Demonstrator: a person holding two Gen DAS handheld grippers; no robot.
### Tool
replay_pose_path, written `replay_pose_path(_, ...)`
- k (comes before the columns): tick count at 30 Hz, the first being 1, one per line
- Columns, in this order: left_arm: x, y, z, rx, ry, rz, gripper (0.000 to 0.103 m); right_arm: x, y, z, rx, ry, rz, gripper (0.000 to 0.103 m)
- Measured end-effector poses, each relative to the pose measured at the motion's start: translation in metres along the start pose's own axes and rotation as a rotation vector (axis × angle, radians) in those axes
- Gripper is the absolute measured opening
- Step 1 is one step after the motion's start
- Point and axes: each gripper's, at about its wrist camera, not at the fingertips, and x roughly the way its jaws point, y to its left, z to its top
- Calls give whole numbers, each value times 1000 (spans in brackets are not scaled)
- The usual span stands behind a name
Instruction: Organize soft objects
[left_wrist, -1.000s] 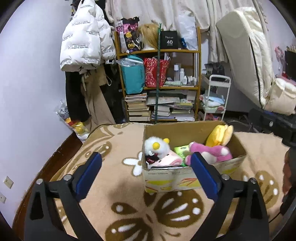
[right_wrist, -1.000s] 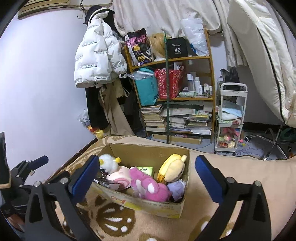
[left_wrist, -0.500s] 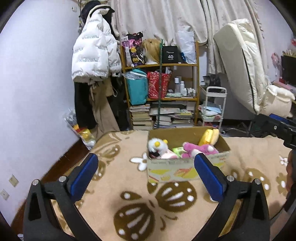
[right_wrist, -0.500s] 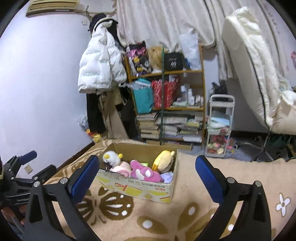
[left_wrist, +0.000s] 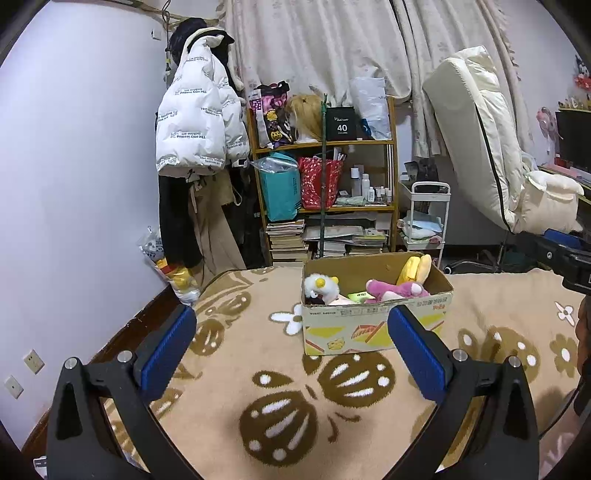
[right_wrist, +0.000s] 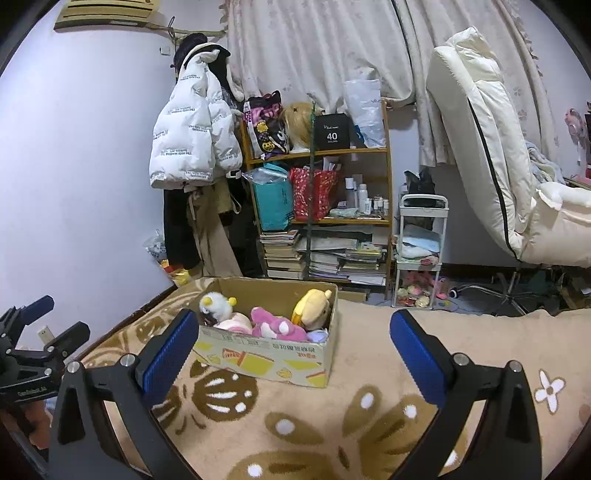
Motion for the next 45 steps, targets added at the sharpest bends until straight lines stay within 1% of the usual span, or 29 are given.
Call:
replay_pose_path(6, 0, 3, -4, -11, 9, -1, 102, 2, 0, -5, -11, 16, -8, 103)
replay_pose_path(12, 12, 5, -6, -32, 39, -10, 102, 7, -1, -8, -21, 13, -11, 103)
replay_pose_path(18, 17, 5, -6, -35, 43, -11, 102, 18, 0, -12, -22, 36, -14, 103)
replay_pose_path(22, 20, 1, -8, -15, 47, 6, 102, 23, 0, -13, -22, 46, -17, 103)
replay_pose_path(29, 23, -8, -11, 19, 51, 9, 102, 26, 0, -16, -24, 52, -13, 103)
replay_pose_path(36, 23, -9, -11, 18, 51, 11, 102, 26, 1, -16, -26, 53, -15, 103)
replay_pose_path(39, 24, -8, -12, 16, 52, 23, 102, 26, 2, -16, -25, 53, -15, 103)
replay_pose_path(45, 27, -6, -12, 4, 62, 14, 102, 27, 2, -17, -26, 53, -14, 103)
